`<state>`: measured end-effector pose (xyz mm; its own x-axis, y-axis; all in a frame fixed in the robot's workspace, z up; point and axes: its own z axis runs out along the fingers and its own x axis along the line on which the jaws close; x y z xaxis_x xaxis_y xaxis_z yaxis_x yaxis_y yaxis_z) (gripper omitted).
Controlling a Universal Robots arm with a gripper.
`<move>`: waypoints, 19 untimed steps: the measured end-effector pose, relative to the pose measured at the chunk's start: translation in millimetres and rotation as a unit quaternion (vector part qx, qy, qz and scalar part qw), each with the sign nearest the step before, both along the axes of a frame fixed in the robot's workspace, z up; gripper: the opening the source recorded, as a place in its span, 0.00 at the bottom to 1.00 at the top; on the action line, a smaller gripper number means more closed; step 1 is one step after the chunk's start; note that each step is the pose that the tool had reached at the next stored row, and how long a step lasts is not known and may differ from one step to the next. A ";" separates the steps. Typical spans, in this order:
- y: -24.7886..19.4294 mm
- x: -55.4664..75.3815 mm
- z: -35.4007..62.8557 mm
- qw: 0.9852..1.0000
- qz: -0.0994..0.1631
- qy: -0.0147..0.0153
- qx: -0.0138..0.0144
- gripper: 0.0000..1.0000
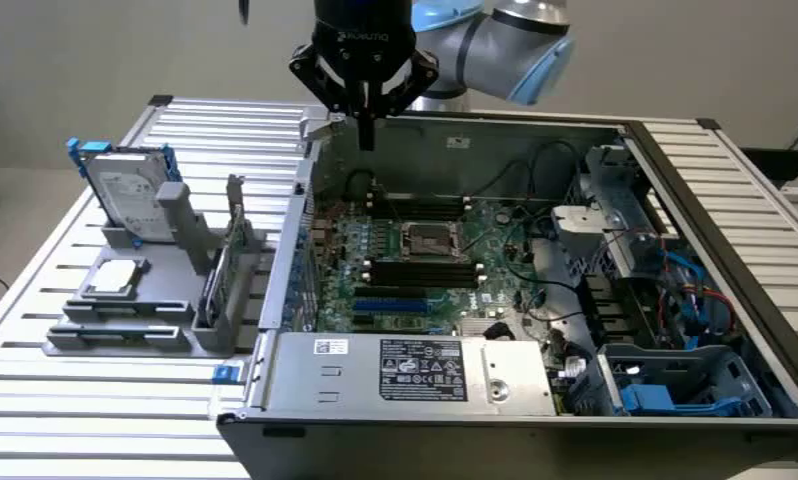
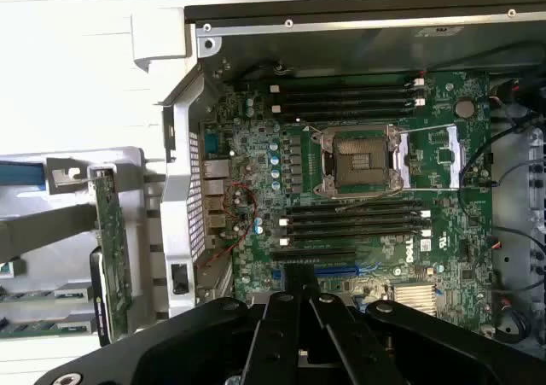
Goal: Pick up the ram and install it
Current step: 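Reach for the ram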
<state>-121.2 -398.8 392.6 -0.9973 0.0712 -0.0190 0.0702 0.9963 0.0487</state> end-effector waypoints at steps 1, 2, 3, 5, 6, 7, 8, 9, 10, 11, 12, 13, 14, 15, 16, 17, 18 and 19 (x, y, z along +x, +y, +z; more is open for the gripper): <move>0.0 0.0 0.0 1.000 0.000 0.000 0.000 0.11; 0.0 0.0 0.0 1.000 0.000 0.000 0.000 0.11; 0.0 0.0 0.0 1.000 0.000 0.000 0.000 0.11; 0.0 0.0 0.0 1.000 0.000 0.000 0.000 0.11; 0.0 0.0 0.0 1.000 0.000 0.000 0.000 0.11; 0.0 0.0 0.0 1.000 0.000 0.000 0.000 0.11; 0.0 0.0 0.0 1.000 0.000 0.000 0.000 0.11; 0.0 -0.1 0.0 1.000 0.000 0.000 0.000 0.11; 0.0 -1.6 0.1 1.000 0.000 0.000 0.000 0.11; 0.0 -5.5 0.1 1.000 0.000 0.000 0.000 0.11; 0.0 -10.1 0.0 1.000 0.000 0.000 0.000 0.11; 0.0 -14.6 -0.1 1.000 0.000 0.000 0.000 0.11; 0.0 -19.1 -0.3 1.000 0.000 0.000 0.000 0.11; 0.0 -23.6 -0.4 1.000 0.000 0.000 0.000 0.11; 0.0 -28.2 -0.6 1.000 0.000 0.000 0.000 0.11; 0.0 -32.9 -0.8 1.000 0.000 0.000 0.000 0.11; 0.0 -37.2 -1.0 1.000 0.000 0.000 0.000 0.11; 0.0 -42.1 -1.3 1.000 0.000 0.000 0.000 0.11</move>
